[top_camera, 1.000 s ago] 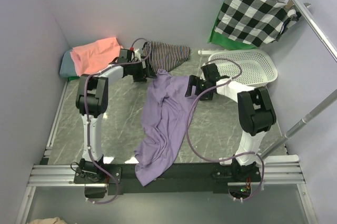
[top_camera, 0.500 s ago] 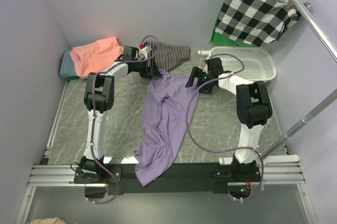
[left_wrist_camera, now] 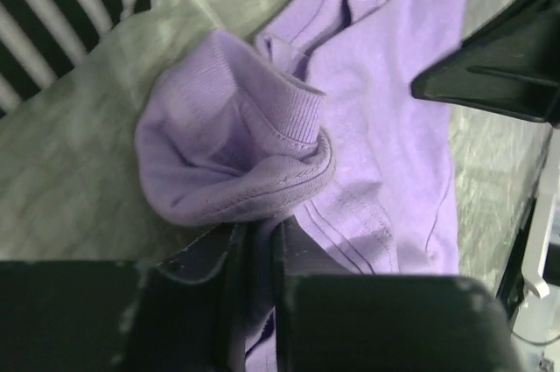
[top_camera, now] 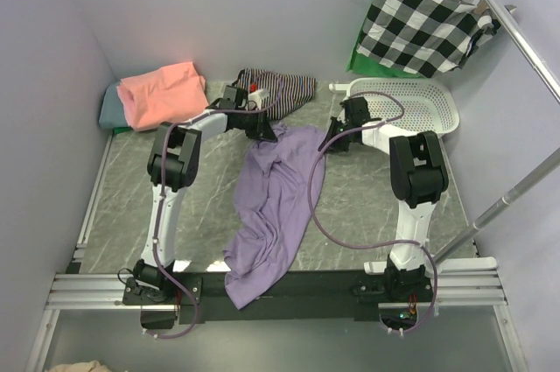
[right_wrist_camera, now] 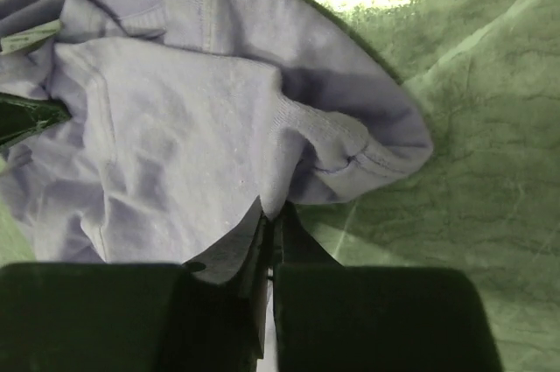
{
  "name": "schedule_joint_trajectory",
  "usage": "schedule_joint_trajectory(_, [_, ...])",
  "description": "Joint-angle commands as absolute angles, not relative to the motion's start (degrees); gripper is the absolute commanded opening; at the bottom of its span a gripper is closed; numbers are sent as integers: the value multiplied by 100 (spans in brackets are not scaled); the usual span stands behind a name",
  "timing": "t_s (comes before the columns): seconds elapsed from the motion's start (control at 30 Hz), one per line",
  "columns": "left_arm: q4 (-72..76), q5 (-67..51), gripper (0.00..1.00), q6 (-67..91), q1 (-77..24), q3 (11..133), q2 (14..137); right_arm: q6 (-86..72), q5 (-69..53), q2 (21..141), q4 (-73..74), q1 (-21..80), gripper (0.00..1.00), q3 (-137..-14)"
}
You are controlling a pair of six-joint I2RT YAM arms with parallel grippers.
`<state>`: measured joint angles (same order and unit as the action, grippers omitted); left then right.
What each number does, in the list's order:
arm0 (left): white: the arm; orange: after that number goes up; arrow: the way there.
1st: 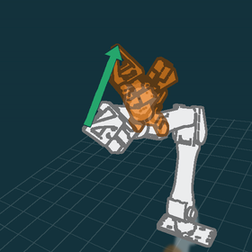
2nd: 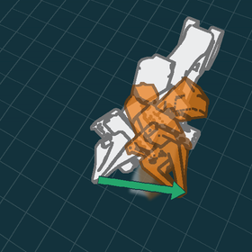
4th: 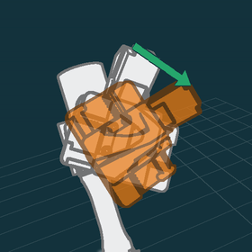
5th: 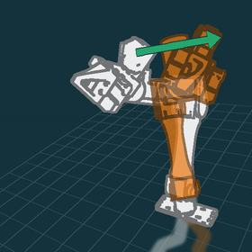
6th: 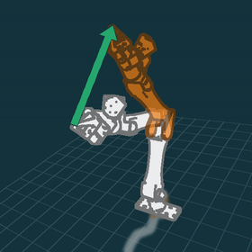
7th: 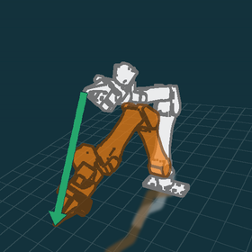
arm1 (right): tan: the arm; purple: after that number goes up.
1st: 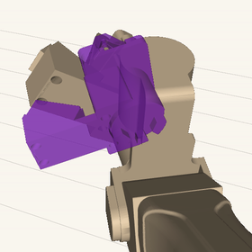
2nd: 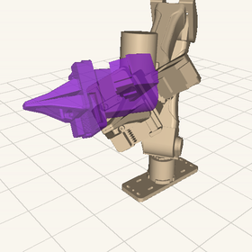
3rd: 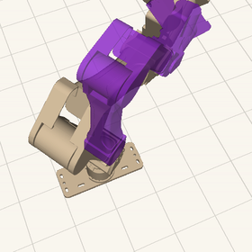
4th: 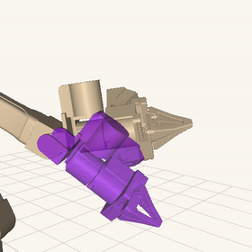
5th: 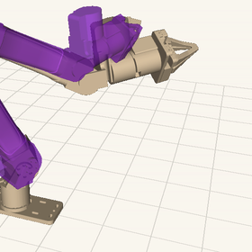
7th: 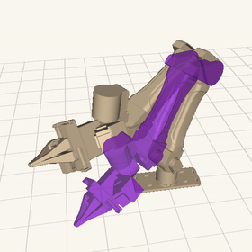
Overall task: Fold and stack the t-shirts
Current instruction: Fold the tshirt
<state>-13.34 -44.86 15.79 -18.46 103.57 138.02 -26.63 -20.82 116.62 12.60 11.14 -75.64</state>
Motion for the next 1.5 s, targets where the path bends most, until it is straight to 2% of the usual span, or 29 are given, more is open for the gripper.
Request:
schedule_joint_trajectory(0.0, [-1301,-3913,7,1679,-1749,10108,13089,-2444,-2030,11418,1292,1116,0,-7568])
schedule_joint_trajectory(0.17, [-1204,-3560,2,1723,-1688,10029,12255,-2312,-2171,10917,1213,1134,0,-7629])
schedule_joint_trajectory(0.3, [-967,-3314,1,1854,-1617,9958,11743,-2206,-2276,10784,1327,1169,0,-7953])
schedule_joint_trajectory(0.47, [-800,-3121,3,1907,-1547,10116,11627,-2092,-2312,11108,1643,1230,0,-8954])
schedule_joint_trajectory(0.57, [-625,-3041,3,2039,-1450,10309,11907,-1987,-2303,11784,2106,1239,0,-10147])
schedule_joint_trajectory(0.77, [-308,-2770,4,2215,-1284,10889,12742,-2100,-2390,13858,3022,1257,1,-13636])
schedule_joint_trajectory(0.8, [-186,-2716,6,2224,-1257,11011,12849,-2179,-2382,14087,3032,1248,4,-14267])
schedule_joint_trajectory(0.83, [-106,-2664,8,2328,-1231,11047,12945,-2345,-2364,14402,2980,1248,8,-14404])
schedule_joint_trajectory(0.87, [-45,-2628,21,2381,-1161,11074,13103,-2408,-2347,14466,2675,1248,17,-14370])
schedule_joint_trajectory(0.9, [130,-2506,32,2434,-1134,11144,13191,-2504,-2216,14449,2411,1257,46,-13926])
schedule_joint_trajectory(0.93, [297,-2453,42,2548,-1099,11197,13271,-2635,-2093,14371,2173,1248,57,-13696])
schedule_joint_trajectory(0.97, [368,-2417,53,2566,-1055,11258,13428,-2637,-2022,14361,1892,1248,83,-13528])
schedule_joint_trajectory(1.0, [395,-2208,57,2549,-1037,11433,13508,-2628,-1813,14335,1803,1248,93,-13344])
schedule_joint_trajectory(1.03, [378,-1989,62,2514,-1028,11548,13587,-2611,-1758,14318,1715,1248,98,-13290])
schedule_joint_trajectory(1.2, [843,-1337,67,2417,-879,11541,13448,-2286,-1468,13722,1205,1257,100,-12747])
schedule_joint_trajectory(1.33, [844,-1581,69,2487,-660,11610,13280,-2127,-1345,13176,1080,1257,100,-12226])
schedule_joint_trajectory(1.43, [642,-1705,70,2593,-554,11321,12913,-2083,-1766,12842,1475,1318,100,-11849])
schedule_joint_trajectory(1.47, [598,-1635,70,2610,-545,10868,12728,-2040,-1880,12736,1564,1371,100,-11700])
